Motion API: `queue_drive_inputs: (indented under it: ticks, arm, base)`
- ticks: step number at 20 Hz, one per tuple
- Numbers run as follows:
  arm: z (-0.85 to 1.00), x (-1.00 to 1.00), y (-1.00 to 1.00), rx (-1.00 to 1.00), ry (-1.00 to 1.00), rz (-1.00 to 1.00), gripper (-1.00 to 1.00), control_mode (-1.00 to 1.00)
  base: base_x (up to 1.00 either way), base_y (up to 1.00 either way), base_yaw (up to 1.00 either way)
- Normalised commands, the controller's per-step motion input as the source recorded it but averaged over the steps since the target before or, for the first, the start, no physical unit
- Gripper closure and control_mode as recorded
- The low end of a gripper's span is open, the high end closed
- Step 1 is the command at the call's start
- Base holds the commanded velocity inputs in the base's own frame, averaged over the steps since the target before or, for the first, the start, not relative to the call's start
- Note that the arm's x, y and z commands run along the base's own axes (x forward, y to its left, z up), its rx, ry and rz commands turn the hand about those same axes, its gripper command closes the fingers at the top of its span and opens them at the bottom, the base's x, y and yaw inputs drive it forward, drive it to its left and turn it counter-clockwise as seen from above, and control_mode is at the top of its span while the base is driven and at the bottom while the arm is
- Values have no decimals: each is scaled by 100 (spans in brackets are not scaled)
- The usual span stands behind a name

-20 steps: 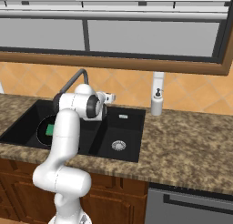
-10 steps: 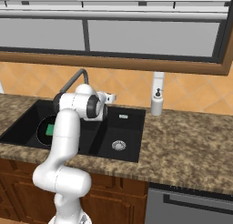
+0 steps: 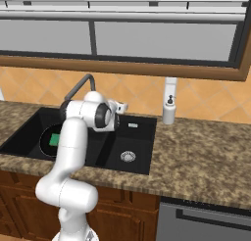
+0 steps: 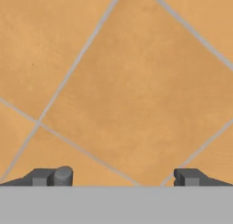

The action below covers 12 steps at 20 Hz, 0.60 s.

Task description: Pick the pan and sponge and place them into the sink. Then turn on the water.

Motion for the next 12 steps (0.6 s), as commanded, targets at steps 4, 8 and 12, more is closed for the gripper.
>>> queue_drive_inputs:
  ticks: [4,8,12]
  arm:
    - [0,0,-80,6,0,0,-100,-100]
    - [0,0,-71,3,0,0,-100,-100]
    - [0,0,-64,1,0,0,-100,-100]
  base:
    - [0,0,0]
    - [0,0,0]
    - [0,0,0]
